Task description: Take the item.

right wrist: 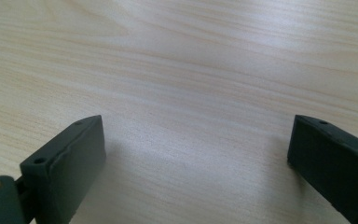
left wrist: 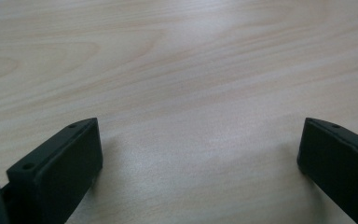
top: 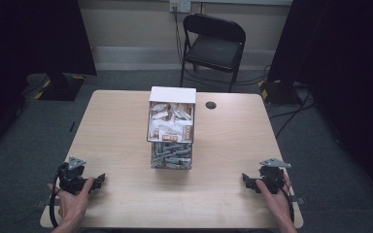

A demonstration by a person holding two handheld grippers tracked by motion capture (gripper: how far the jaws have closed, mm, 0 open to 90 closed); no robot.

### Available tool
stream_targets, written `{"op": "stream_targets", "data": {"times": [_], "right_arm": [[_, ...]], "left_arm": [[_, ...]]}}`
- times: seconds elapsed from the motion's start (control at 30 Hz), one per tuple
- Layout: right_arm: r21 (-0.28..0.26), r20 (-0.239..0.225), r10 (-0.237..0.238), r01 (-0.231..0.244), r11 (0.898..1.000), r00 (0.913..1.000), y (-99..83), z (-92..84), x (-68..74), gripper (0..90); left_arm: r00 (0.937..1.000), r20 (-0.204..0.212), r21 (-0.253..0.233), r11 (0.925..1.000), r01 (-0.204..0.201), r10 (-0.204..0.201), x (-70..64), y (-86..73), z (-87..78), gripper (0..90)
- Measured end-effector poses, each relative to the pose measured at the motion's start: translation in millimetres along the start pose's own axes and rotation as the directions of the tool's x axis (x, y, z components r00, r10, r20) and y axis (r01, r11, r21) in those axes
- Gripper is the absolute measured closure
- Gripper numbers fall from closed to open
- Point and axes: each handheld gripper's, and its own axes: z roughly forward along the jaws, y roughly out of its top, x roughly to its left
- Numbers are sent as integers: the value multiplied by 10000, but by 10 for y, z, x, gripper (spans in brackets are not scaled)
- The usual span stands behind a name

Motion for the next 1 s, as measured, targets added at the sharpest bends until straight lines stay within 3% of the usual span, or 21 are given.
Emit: {"op": "stream_targets", "data": {"times": [0.17,0.3,0.53,0.7,0.83,1.0], "right_arm": [[0,7,3,-3,10000,10000,0,0,0,35],[-3,10,-1,1,10000,10000,0,0,0,34],[-21,-10,-11,11,10000,10000,-3,-4,0,43],[-192,-16,68,-68,9998,10000,5,-27,-2,159],[-203,-126,-98,96,9997,9999,35,-52,26,169],[-505,-582,-378,349,9981,9976,64,-100,102,206]], "left_arm": [[9997,-164,-1,9999,164,-164,-22,12,13,0],[9999,100,10,10000,-58,58,6,27,26,0],[9998,138,2,9999,-120,120,14,39,41,0],[9998,126,7,9999,-126,125,15,40,40,0],[9999,131,5,9999,-103,103,13,40,41,0],[9998,129,9,9999,-126,126,15,40,40,0]]}}
